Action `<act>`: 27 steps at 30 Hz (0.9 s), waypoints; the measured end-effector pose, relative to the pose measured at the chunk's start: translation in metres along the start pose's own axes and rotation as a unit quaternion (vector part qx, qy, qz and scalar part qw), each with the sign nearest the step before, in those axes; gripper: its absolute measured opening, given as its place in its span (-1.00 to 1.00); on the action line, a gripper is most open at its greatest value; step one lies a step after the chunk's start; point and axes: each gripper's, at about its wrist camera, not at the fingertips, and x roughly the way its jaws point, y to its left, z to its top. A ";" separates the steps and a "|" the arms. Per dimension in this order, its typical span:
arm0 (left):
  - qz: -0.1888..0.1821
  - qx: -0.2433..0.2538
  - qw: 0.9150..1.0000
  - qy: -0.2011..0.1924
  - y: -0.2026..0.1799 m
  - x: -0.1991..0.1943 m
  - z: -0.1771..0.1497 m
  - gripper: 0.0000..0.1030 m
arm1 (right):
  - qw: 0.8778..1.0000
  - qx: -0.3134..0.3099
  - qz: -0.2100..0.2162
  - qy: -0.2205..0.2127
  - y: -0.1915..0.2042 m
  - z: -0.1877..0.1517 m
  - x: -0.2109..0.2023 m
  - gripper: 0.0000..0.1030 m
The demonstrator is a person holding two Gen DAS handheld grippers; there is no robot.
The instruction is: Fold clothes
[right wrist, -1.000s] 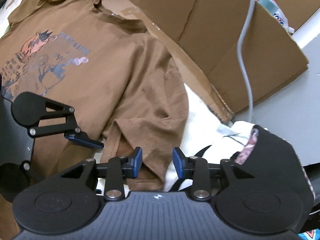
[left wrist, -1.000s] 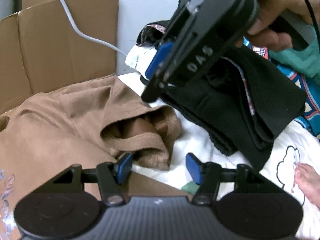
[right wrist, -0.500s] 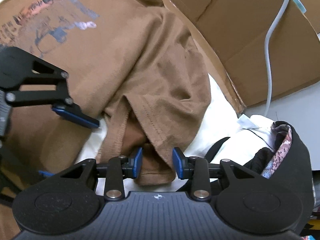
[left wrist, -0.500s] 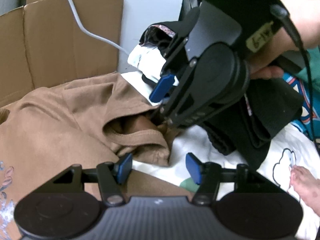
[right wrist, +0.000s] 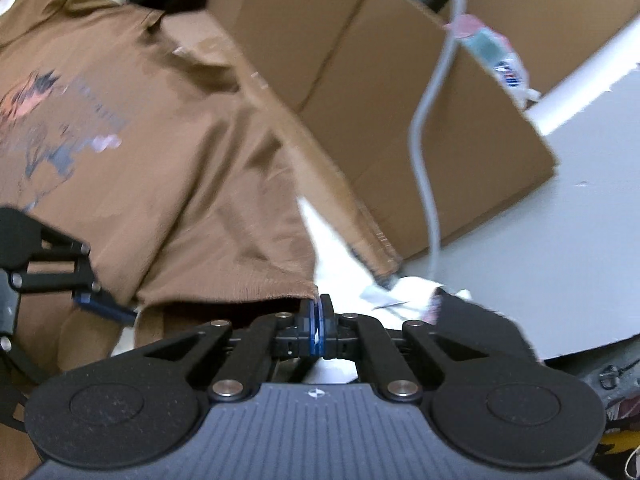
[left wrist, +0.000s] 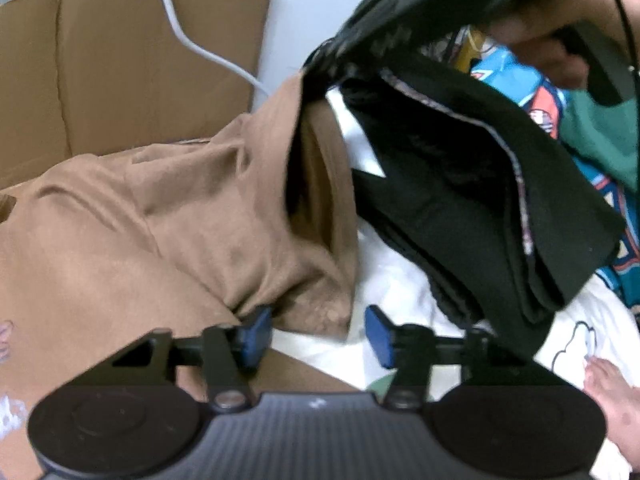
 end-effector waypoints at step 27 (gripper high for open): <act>-0.087 -0.012 0.996 -0.013 -0.036 -0.002 -0.006 -0.24 | 0.998 0.047 -0.046 -0.011 -0.035 0.007 -0.011 -0.14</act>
